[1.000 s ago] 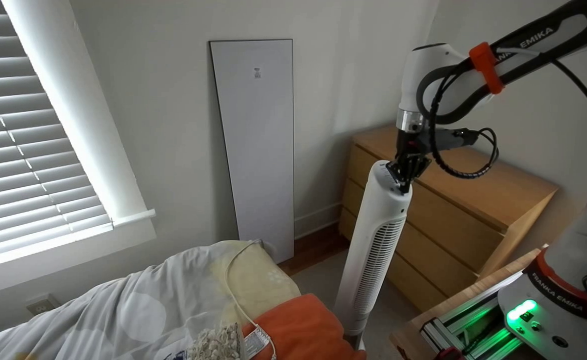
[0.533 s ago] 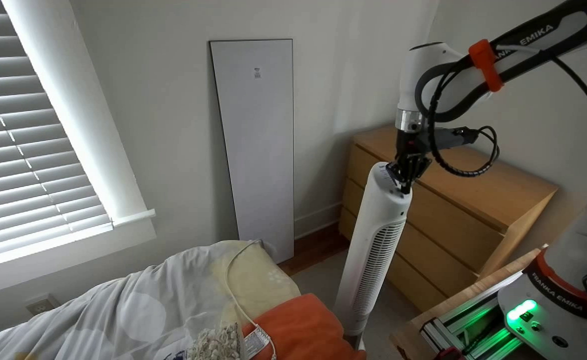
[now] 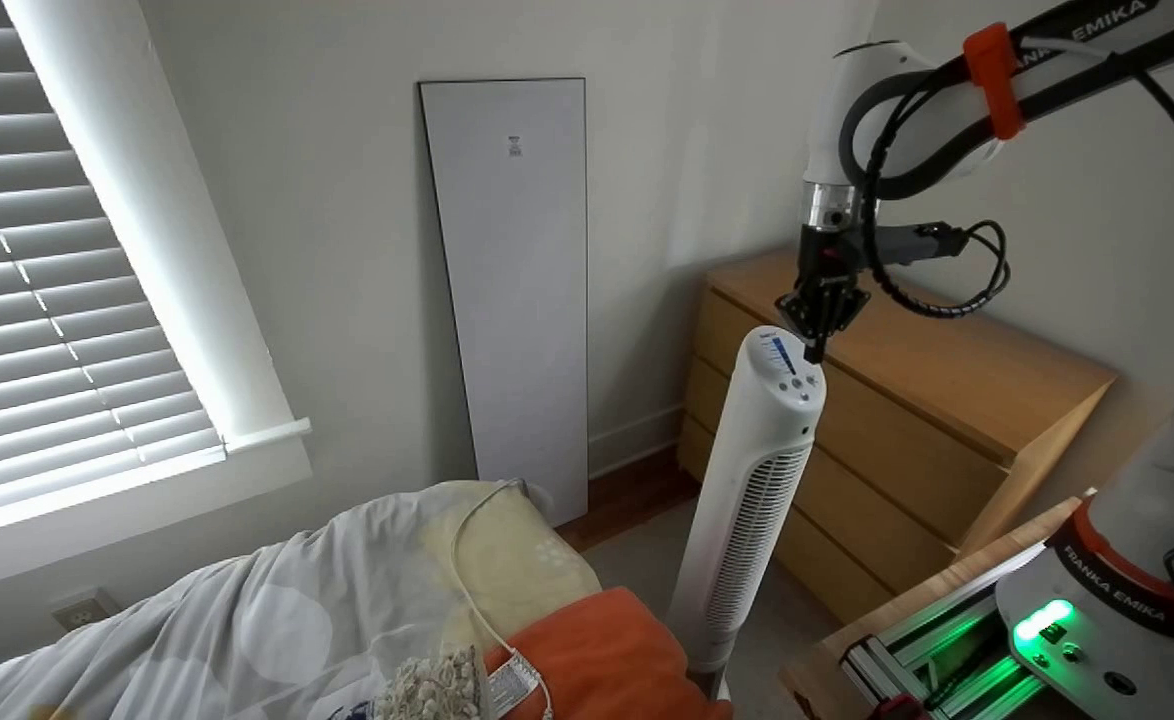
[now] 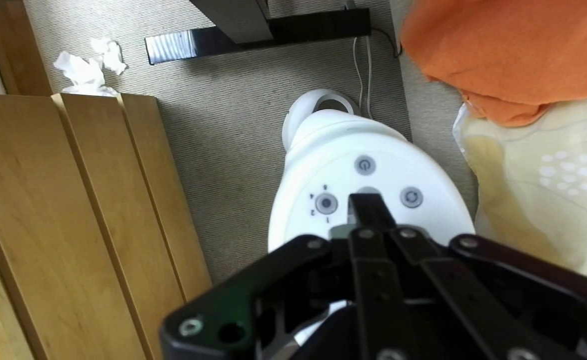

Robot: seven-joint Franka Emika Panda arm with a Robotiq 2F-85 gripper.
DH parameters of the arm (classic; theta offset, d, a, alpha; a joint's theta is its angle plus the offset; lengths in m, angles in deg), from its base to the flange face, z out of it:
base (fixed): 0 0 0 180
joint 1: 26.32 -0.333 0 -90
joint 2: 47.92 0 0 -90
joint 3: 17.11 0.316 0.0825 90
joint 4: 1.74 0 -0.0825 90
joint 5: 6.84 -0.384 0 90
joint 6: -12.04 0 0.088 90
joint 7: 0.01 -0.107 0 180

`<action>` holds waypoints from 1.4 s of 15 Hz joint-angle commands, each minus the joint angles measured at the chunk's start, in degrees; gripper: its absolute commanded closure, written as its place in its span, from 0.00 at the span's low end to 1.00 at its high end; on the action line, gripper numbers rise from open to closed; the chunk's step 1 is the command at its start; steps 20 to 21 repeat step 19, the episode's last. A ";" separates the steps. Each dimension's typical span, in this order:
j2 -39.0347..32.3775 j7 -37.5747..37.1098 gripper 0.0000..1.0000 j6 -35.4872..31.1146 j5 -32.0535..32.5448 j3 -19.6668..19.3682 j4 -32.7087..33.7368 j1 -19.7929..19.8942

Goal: Press a button on the white fan

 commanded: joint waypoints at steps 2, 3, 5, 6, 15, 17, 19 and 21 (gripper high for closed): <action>4.76 1.24 0.66 6.74 0.15 -0.80 2.09 -0.37; 5.79 1.65 0.60 8.15 -0.19 -0.97 2.81 -0.49; 8.22 2.92 0.44 9.81 -0.48 -1.20 3.77 -0.76; 9.19 3.46 0.38 10.42 -0.15 -1.23 4.24 -0.72; 12.61 7.48 0.00 9.29 0.43 -2.04 6.28 0.18; 12.23 7.47 0.00 9.28 0.44 -2.00 6.28 0.16; 12.05 7.47 0.00 9.28 0.44 -2.00 6.28 0.16; 12.05 7.47 0.00 9.28 0.44 -2.00 6.28 0.16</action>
